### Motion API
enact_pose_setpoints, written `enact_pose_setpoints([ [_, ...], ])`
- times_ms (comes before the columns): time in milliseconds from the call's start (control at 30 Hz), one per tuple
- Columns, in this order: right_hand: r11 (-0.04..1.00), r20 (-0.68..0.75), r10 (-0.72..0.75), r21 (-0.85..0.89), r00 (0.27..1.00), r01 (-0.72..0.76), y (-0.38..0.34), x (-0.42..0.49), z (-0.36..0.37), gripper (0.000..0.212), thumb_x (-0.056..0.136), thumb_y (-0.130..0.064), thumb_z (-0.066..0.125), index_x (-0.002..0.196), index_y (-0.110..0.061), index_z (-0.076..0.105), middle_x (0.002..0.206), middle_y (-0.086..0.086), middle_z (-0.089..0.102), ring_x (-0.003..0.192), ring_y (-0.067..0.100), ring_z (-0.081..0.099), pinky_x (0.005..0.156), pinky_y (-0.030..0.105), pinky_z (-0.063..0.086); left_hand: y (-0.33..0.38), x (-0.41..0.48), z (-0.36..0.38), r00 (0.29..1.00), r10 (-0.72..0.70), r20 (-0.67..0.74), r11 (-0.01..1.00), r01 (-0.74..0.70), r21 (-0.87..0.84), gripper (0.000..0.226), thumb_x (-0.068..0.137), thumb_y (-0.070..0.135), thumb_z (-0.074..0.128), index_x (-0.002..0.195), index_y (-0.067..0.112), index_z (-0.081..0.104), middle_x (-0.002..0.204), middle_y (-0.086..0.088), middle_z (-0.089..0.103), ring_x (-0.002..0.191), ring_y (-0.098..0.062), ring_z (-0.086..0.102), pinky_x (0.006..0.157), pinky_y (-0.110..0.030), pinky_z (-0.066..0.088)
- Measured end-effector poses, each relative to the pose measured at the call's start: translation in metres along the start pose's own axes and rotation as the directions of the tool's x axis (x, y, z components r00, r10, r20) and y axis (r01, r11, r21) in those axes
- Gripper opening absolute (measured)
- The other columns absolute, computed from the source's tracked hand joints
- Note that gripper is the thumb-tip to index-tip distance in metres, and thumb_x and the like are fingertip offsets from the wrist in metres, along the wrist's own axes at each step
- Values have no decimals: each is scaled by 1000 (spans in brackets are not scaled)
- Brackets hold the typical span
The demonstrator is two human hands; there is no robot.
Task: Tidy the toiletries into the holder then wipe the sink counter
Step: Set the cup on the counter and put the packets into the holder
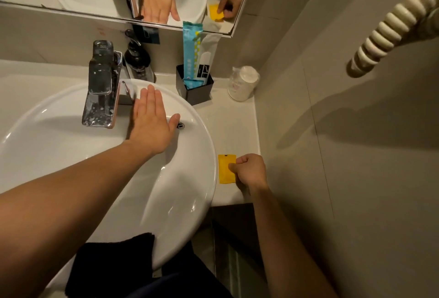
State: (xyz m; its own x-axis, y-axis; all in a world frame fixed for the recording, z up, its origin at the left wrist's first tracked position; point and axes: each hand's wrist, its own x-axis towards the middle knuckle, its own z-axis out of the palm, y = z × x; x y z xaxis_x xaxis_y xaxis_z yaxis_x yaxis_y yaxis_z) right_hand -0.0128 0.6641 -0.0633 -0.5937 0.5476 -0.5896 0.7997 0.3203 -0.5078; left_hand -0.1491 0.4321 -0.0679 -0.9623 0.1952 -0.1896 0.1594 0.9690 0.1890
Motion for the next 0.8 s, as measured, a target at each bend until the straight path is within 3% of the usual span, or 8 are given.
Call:
enact_pose_setpoints([
  [133,995,23,-41,87,999,39,-11,-6,-10,7,87,-9,73,90,-5,68,89,12,68,74,20,60,61,25,48,1,0,0,1000,-1,8,1000,1,-1,82,102,58,20,158,3,-4,168,-15,-11,155,-30,-11,124,-44,-6],
  [267,963,-60,-140,225,988,150,-43,-7,-21,6,89,-11,74,93,-11,69,86,3,67,78,14,62,66,20,48,1,-1,-2,1000,1,7,1000,-1,-6,82,102,57,21,158,2,-3,168,-16,-11,155,-31,-11,124,-44,-6],
  [500,818,-224,-363,388,905,424,-134,14,-31,12,85,-3,73,85,-14,68,73,-5,61,61,-1,53,62,15,48,2,-2,-4,1000,5,9,1000,-5,-5,82,102,57,19,158,2,-5,167,-16,-13,154,-31,-13,125,-43,-8],
  [800,699,-267,-575,332,774,633,-202,49,-14,23,85,-4,74,81,-24,64,76,-6,63,68,8,55,63,14,48,1,-1,-4,1000,12,-9,1000,-12,-7,82,102,57,19,158,2,-6,167,-16,-13,155,-30,-12,125,-43,-7],
])
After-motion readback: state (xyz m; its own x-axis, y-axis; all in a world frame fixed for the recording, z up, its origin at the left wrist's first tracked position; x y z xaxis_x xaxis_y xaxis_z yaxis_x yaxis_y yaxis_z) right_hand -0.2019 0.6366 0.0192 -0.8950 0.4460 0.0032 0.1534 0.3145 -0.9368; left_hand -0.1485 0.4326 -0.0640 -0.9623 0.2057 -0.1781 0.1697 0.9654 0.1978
